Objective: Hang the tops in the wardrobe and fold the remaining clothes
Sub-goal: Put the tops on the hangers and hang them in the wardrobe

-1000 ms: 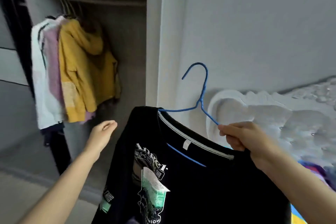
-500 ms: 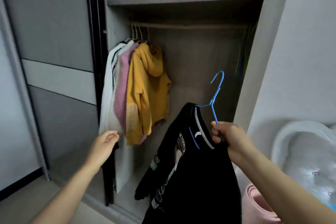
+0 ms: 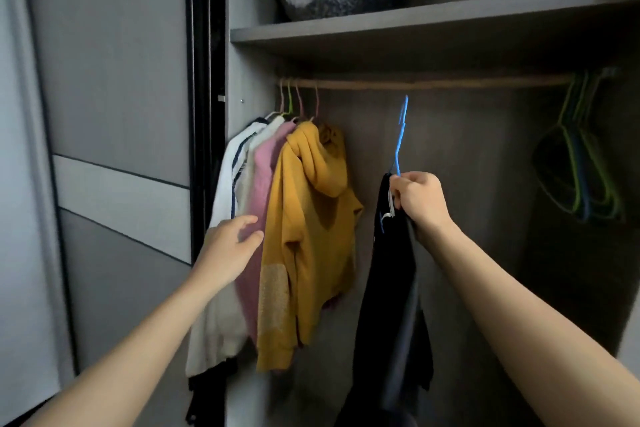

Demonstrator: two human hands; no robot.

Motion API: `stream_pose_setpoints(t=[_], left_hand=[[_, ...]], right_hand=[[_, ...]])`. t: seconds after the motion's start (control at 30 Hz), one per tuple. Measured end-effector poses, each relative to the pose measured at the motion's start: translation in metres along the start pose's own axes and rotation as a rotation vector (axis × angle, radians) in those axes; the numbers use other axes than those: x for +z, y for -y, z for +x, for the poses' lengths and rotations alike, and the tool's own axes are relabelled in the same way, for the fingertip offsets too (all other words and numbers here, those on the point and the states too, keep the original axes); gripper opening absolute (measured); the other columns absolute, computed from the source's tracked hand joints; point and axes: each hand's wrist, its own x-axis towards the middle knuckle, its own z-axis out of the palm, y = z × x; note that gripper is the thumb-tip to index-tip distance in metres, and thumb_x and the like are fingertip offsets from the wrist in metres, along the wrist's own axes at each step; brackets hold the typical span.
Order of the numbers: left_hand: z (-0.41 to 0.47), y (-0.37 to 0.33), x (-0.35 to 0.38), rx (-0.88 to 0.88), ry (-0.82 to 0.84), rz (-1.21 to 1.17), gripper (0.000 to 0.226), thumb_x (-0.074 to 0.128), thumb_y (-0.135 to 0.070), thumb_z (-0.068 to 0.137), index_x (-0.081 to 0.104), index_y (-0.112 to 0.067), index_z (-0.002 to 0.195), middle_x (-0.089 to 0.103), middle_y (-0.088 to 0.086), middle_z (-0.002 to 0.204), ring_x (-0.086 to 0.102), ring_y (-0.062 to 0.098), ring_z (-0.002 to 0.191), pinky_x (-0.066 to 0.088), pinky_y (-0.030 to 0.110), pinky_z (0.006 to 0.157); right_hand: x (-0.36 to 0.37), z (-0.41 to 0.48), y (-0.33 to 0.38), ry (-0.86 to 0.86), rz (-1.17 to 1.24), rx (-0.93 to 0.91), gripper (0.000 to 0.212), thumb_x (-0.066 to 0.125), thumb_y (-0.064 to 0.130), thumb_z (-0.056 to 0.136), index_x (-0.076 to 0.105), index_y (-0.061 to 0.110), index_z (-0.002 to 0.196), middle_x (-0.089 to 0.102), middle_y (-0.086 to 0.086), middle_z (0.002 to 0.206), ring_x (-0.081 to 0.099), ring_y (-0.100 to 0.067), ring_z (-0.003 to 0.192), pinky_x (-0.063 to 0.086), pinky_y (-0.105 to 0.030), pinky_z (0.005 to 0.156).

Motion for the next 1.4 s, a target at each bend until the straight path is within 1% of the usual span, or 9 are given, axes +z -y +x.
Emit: stream_pose_setpoints(t=[0.4,0.57,0.73,0.83,0.93,1.1,1.2,1.3,1.4], left_hand=[[0.207,-0.006,0.046,0.219,-0.112,0.329,0.048,0.046,-0.031,0.096,0.036,-0.021,0.142,0.038,0.000,0.146,0.025,0.021,0.135,0.024,0.033,0.109],[0.271,0.000,0.064,0.242,-0.092,0.487,0.055,0.037,-0.045,0.096,0.025,-0.028,0.146,0.025,-0.001,0.153,0.016,0.020,0.140,0.023,0.038,0.109],[0.313,0.015,0.068,0.305,0.061,0.559,0.063,0.030,-0.060,0.092,0.016,-0.034,0.148,0.011,0.000,0.158,0.001,0.025,0.144,0.011,0.046,0.114],[0.322,0.025,0.066,0.371,0.103,0.569,0.062,0.029,-0.064,0.091,0.018,-0.038,0.147,0.019,-0.002,0.156,0.009,0.024,0.143,0.016,0.045,0.112],[0.327,0.033,0.067,0.434,0.079,0.560,0.062,0.029,-0.062,0.092,0.018,-0.036,0.147,0.027,-0.004,0.153,0.019,0.020,0.140,0.023,0.041,0.108],[0.331,0.040,0.069,0.489,0.002,0.511,0.057,0.036,-0.055,0.091,0.027,-0.034,0.144,0.039,-0.005,0.146,0.029,0.019,0.135,0.029,0.036,0.103],[0.332,0.040,0.067,0.489,0.035,0.477,0.057,0.037,-0.053,0.092,0.029,-0.031,0.143,0.038,-0.002,0.146,0.028,0.023,0.135,0.029,0.038,0.103],[0.330,0.035,0.066,0.475,0.086,0.452,0.054,0.034,-0.050,0.094,0.030,-0.028,0.143,0.037,0.000,0.147,0.028,0.026,0.134,0.030,0.040,0.102],[0.323,0.026,0.065,0.521,0.016,0.368,0.049,0.034,-0.048,0.094,0.041,-0.024,0.136,0.042,0.001,0.142,0.032,0.028,0.130,0.031,0.042,0.099]], right_hand=[[0.071,0.223,-0.001,-0.056,-0.238,-0.058,0.032,0.047,0.007,0.091,0.040,0.010,0.060,0.041,-0.004,0.060,0.043,-0.021,0.058,0.035,-0.026,0.056],[0.099,0.268,-0.002,-0.103,-0.388,-0.066,0.009,0.044,0.003,0.090,0.045,0.001,0.081,0.037,-0.003,0.062,0.046,-0.021,0.078,0.033,-0.028,0.064],[0.132,0.303,-0.005,-0.136,-0.448,-0.048,0.030,0.045,0.004,0.090,0.037,0.010,0.062,0.040,-0.004,0.064,0.047,-0.023,0.078,0.034,-0.030,0.066],[0.156,0.314,-0.008,-0.133,-0.481,-0.011,0.034,0.044,0.005,0.093,0.034,0.012,0.061,0.039,-0.004,0.064,0.046,-0.023,0.066,0.035,-0.027,0.055],[0.188,0.312,-0.018,-0.108,-0.512,0.021,0.030,0.043,0.004,0.092,0.041,0.007,0.063,0.046,-0.006,0.069,0.051,-0.025,0.079,0.039,-0.028,0.066],[0.231,0.300,-0.022,-0.116,-0.596,0.018,0.028,0.047,0.015,0.093,0.058,-0.005,0.109,0.060,-0.022,0.116,0.056,-0.036,0.109,0.046,-0.036,0.088],[0.229,0.302,-0.021,-0.092,-0.629,0.033,0.029,0.046,0.019,0.094,0.059,-0.003,0.107,0.061,-0.020,0.110,0.057,-0.036,0.107,0.044,-0.033,0.081],[0.220,0.299,-0.025,-0.052,-0.642,0.058,0.033,0.044,0.031,0.097,0.055,0.006,0.078,0.053,-0.008,0.078,0.053,-0.027,0.089,0.036,-0.029,0.071],[0.198,0.288,-0.026,-0.101,-0.693,0.049,0.040,0.039,0.037,0.099,0.055,0.003,0.084,0.054,-0.015,0.087,0.051,-0.028,0.088,0.036,-0.030,0.073]])
